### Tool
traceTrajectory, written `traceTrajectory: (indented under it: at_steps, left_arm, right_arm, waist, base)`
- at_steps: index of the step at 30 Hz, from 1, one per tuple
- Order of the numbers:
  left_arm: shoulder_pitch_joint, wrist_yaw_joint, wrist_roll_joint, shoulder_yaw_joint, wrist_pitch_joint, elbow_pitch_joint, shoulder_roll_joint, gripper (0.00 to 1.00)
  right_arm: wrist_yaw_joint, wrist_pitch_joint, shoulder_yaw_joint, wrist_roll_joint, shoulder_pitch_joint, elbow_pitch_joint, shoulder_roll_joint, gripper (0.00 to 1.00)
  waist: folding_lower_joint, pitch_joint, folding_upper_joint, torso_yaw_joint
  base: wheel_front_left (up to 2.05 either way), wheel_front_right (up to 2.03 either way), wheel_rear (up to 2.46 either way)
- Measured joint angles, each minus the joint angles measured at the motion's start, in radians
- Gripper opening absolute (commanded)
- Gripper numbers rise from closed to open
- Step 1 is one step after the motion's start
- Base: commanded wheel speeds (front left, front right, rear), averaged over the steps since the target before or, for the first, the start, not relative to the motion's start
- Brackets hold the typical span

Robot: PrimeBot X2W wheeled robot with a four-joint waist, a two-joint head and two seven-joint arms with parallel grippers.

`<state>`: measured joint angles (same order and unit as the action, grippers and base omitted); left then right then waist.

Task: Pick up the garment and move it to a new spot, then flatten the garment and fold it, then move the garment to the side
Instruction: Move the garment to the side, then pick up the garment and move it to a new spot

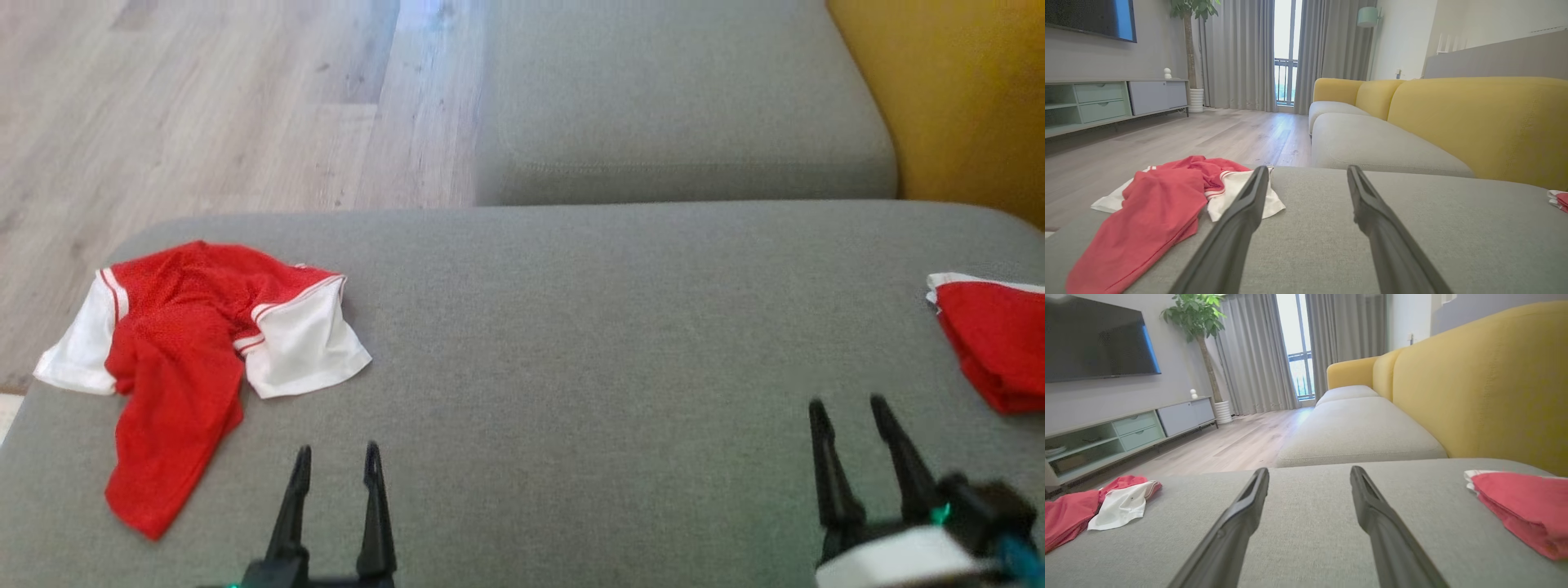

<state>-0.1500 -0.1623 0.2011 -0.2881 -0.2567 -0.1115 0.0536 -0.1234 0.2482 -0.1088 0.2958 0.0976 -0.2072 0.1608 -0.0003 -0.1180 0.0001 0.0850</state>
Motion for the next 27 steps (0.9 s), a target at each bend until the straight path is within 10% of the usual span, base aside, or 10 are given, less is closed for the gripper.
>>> traceTrajectory:
  at_steps: [27]
  left_arm:
    - [-0.061,0.022,-0.035,0.004,0.000,0.002,0.001,1.00]
  right_arm:
    - [0.000,0.000,0.060,-0.091,0.168,0.128,-0.088,1.00]
  waist:
    - [0.0003,-0.019,0.0000,0.018]
  base:
    - [0.00,0.00,0.00]
